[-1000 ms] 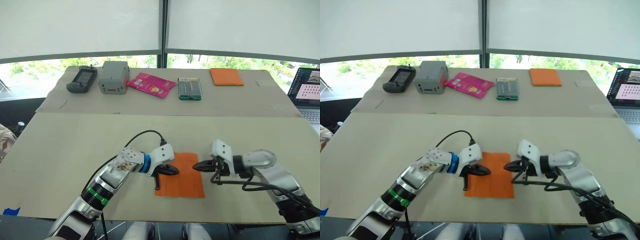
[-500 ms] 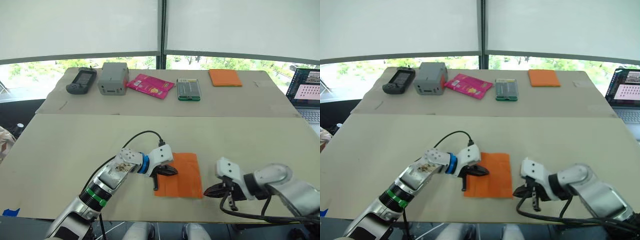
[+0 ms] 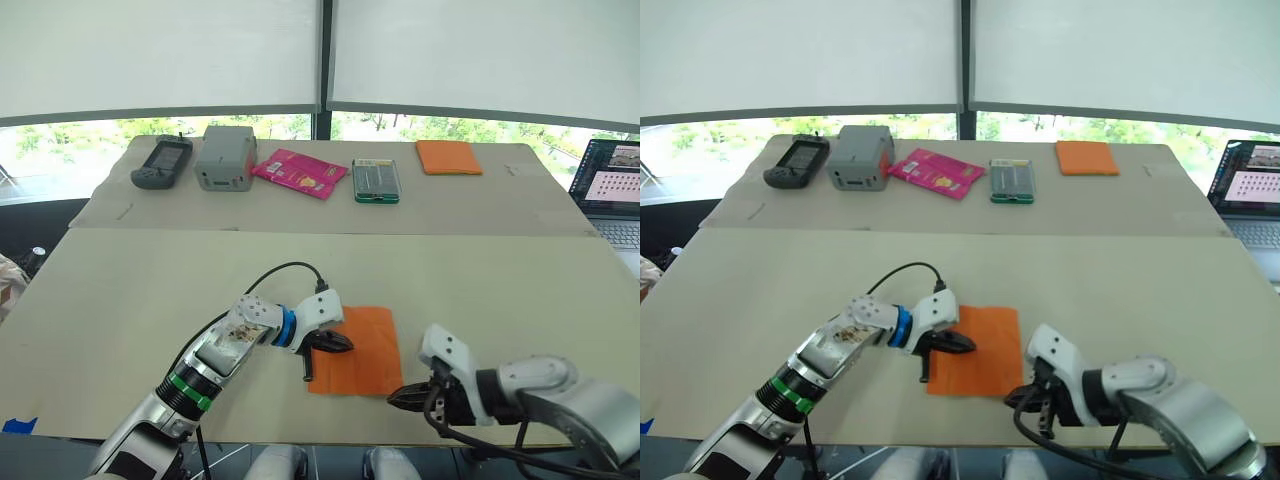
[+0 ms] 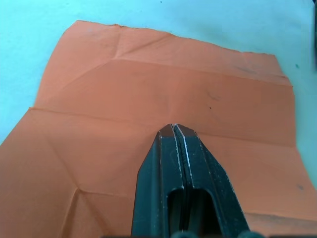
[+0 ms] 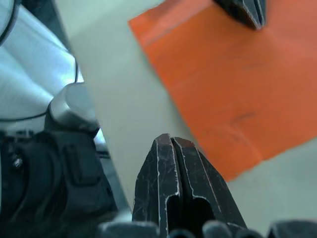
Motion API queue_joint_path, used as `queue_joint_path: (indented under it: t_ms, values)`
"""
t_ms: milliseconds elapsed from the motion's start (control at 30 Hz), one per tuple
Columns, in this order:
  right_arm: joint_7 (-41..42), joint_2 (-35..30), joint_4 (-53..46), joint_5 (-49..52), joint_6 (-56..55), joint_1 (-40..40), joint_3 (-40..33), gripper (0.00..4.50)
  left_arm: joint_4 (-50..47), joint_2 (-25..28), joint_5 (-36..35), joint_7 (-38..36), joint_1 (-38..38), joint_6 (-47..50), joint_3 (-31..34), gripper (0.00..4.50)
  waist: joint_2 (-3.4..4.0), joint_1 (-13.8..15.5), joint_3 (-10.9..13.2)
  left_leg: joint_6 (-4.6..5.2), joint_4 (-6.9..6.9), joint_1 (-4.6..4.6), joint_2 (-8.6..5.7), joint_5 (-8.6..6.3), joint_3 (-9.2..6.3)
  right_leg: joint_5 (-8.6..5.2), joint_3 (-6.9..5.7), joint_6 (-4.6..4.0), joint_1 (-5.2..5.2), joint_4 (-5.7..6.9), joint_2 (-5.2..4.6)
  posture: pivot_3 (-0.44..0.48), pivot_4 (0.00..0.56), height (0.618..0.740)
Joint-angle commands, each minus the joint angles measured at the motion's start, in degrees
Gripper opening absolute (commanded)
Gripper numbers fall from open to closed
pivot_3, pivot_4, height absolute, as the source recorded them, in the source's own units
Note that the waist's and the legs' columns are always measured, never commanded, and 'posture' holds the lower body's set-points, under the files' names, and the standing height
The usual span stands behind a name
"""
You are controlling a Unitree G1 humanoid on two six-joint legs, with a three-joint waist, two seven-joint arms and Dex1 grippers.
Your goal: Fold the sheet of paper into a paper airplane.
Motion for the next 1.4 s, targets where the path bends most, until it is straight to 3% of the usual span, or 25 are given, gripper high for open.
queue_joint_path:
  t_ms: [33,233,400,533,667,833,967,1200,1400]
  values:
    - [-1.8,-0.5,-2.8,2.3,1.5,1.3,-4.0,0.05,0.1,2.5,-1.3,-1.9,0.8,3.5,0.7,0.00,-0.01,0.0,0.0,0.00,0.00,0.00,0.00,0.00,0.00,0.00,-0.01,0.00,0.00,0.00,0.01,0.000,0.150,0.740]
    - [-0.5,-4.7,-3.4,4.9,0.9,4.2,-10.2,0.05,-5.0,4.9,-7.1,-4.3,-0.7,9.5,4.5,0.00,-0.01,0.0,0.0,0.01,0.00,-0.01,0.01,0.00,0.00,-0.01,-0.04,0.01,0.00,-0.01,0.11,0.000,0.150,0.740]
    - [-2.1,-5.1,-3.6,4.8,0.1,5.6,-9.9,0.05,-6.4,9.0,-5.1,-4.7,-0.4,9.6,2.3,0.00,-0.01,0.0,0.0,0.02,0.00,-0.04,0.01,-0.01,0.01,-0.01,-0.04,0.02,0.00,-0.02,0.11,0.000,0.150,0.740]
    - [-3.4,-5.1,-3.3,4.5,0.3,4.5,-9.0,0.05,-2.7,7.4,0.3,-2.0,0.2,6.1,-3.8,0.00,-0.01,0.4,0.0,0.04,0.01,-0.01,-0.01,-0.02,0.00,-0.01,-0.06,0.02,0.07,-0.04,0.08,0.000,0.150,0.740]
    - [-4.5,-4.8,-3.6,5.6,1.5,3.6,-8.8,0.05,-2.6,5.7,0.8,-1.4,1.6,6.7,-5.3,0.00,-0.01,0.8,-0.1,0.12,0.01,0.07,-0.05,-0.06,0.00,-0.01,-0.07,0.02,0.20,-0.12,0.01,0.000,0.150,0.740]
    - [-10.8,4.6,-6.4,12.4,6.2,6.3,-8.6,0.05,-3.6,6.8,0.3,-1.3,2.6,8.1,-4.3,0.00,-0.05,0.8,-0.2,0.21,0.00,0.29,-0.04,-0.13,-0.06,-0.07,-0.06,0.11,0.27,-0.18,-0.04,0.000,0.150,0.740]
    - [-19.0,10.9,-6.7,11.5,9.4,7.4,-7.5,0.05,-3.5,7.2,0.1,-1.9,2.5,8.0,-4.3,0.00,-0.04,0.5,-0.3,0.21,0.00,0.30,-0.05,-0.14,-0.09,-0.08,0.18,0.11,0.23,-0.16,-0.05,0.000,0.150,0.740]
    - [-30.1,17.0,-8.5,9.2,12.8,9.9,-8.2,0.05,-2.8,7.2,-0.5,-4.2,1.7,7.6,-5.0,0.00,0.11,0.2,-0.8,0.18,-0.09,0.37,-0.07,-0.16,-0.07,-0.09,0.22,0.11,0.13,-0.12,0.02,0.000,0.150,0.740]
    - [-33.4,20.9,-11.4,8.0,6.9,13.9,-8.9,0.05,-1.9,7.5,-0.1,-6.7,0.3,6.7,-6.1,0.00,0.09,0.1,-1.1,0.22,-0.29,0.80,-0.07,-0.19,0.08,-0.19,0.22,0.14,0.43,-0.19,0.03,0.000,0.150,0.740]
